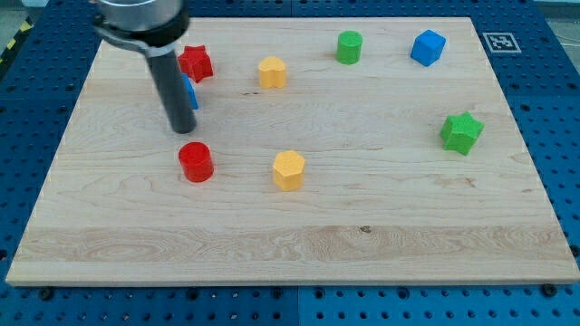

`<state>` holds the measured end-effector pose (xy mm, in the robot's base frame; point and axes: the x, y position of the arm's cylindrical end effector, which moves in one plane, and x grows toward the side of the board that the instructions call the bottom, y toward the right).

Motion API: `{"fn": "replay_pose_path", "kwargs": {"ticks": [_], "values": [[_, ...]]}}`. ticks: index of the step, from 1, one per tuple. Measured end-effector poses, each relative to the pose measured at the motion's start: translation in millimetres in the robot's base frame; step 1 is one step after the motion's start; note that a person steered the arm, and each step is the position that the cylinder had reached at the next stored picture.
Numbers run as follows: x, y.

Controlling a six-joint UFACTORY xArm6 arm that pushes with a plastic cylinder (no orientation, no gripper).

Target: Move the blue triangle to the top left of the board

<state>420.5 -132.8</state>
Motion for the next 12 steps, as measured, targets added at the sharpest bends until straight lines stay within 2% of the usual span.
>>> {"fn": "replay_pose_path", "kwargs": {"ticks": [1,3,4,5,6,7,10,11,12], "values": [[-11,13],[-30,-28],[-33,-13],[-7,3],[-15,31],[-43,34],[-66,-43],[-62,-46],[-35,-48]]}}
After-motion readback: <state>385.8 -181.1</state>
